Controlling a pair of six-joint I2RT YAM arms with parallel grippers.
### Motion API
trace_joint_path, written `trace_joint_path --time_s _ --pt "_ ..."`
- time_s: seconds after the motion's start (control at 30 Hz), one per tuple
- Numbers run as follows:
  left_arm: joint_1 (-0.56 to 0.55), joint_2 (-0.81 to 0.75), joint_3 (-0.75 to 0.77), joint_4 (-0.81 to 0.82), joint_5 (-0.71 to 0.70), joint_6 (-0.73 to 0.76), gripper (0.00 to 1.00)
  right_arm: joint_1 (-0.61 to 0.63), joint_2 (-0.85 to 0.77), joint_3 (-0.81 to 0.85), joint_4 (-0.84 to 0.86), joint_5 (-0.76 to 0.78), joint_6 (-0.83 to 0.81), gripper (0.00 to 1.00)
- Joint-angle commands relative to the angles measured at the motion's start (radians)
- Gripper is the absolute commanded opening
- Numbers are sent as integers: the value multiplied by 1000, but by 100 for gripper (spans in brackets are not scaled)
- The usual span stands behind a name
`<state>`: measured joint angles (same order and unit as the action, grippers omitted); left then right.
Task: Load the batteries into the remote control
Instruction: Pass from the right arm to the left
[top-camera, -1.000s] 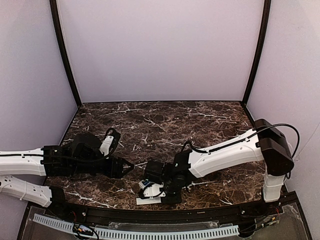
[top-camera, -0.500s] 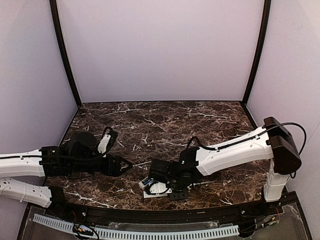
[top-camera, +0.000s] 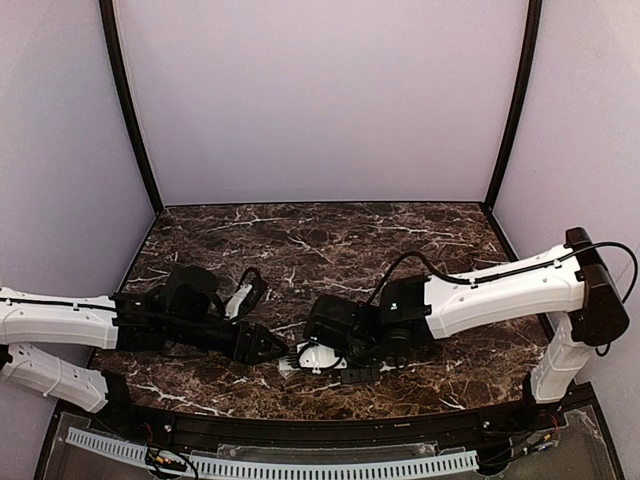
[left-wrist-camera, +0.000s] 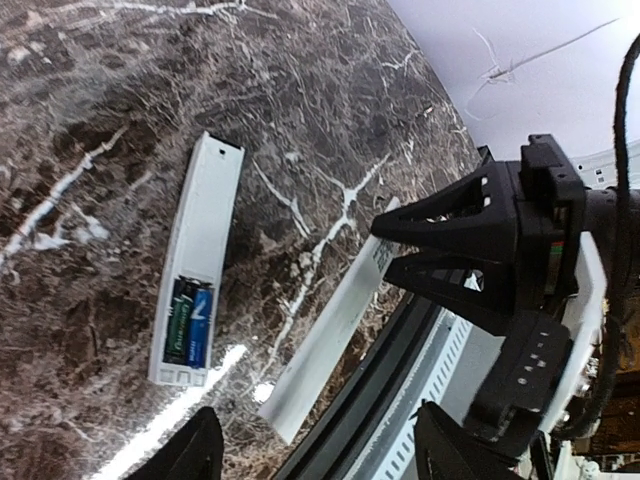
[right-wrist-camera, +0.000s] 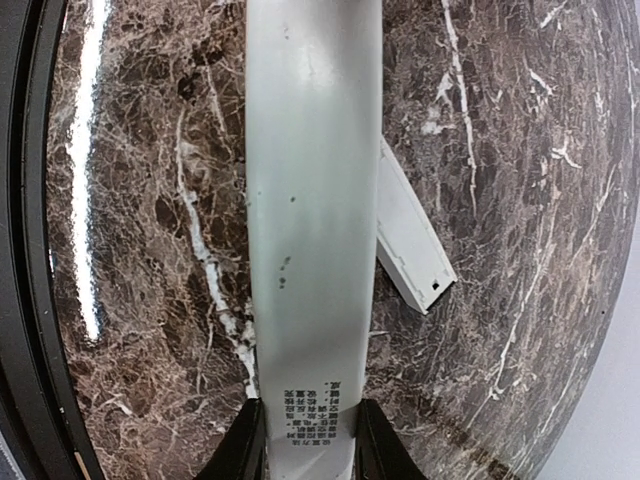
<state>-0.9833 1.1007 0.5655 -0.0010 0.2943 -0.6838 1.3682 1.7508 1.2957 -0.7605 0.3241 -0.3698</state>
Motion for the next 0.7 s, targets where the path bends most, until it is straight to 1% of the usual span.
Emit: trace_joint_path --time_s 0.0,0.1,0.17,0.23,0.27,0.3,0.33,0.37,0.4,0.43,0.47,0.5,0.53,0.57,0.63,0.67 --pt "8 78 4 80 158 -20 64 24 -60 -4 56 71 -28 21" --pt "7 130 16 99 210 -22 61 28 -70 -7 66 80 -35 22" --pt "8 146 15 131 237 -31 55 30 -68 -8 67 87 -36 22" --pt "7 156 6 182 263 -56 45 32 -69 -12 68 95 -39 22" --pt "8 158 0 196 269 -61 42 34 -71 -15 72 94 -40 22" --pt "8 161 -2 221 278 -73 36 35 -74 -19 75 96 -41 22" --pt "7 161 -5 239 283 -77 33 38 -79 -24 84 99 -42 22" --pt "7 159 -7 248 284 -86 26 40 -88 -30 91 100 -43 22" --pt "6 157 -14 275 287 -93 24 41 -95 -36 98 102 -44 22" --pt "7 153 -18 286 288 -104 19 41 -101 -45 108 108 -45 23" --pt "7 152 -21 300 291 -106 16 40 -106 -50 113 117 -44 29" --pt "8 151 -22 305 294 -111 11 41 -112 -56 120 135 -38 37" --pt "8 150 -22 307 292 -111 8 41 -116 -60 126 159 -28 43" --pt "9 148 -22 304 288 -111 3 41 -125 -64 134 172 -18 48" --pt "10 144 -25 302 279 -113 1 40 -160 -83 169 199 -2 59" --pt "10 139 -25 304 271 -113 0 40 -185 -96 189 203 4 69"
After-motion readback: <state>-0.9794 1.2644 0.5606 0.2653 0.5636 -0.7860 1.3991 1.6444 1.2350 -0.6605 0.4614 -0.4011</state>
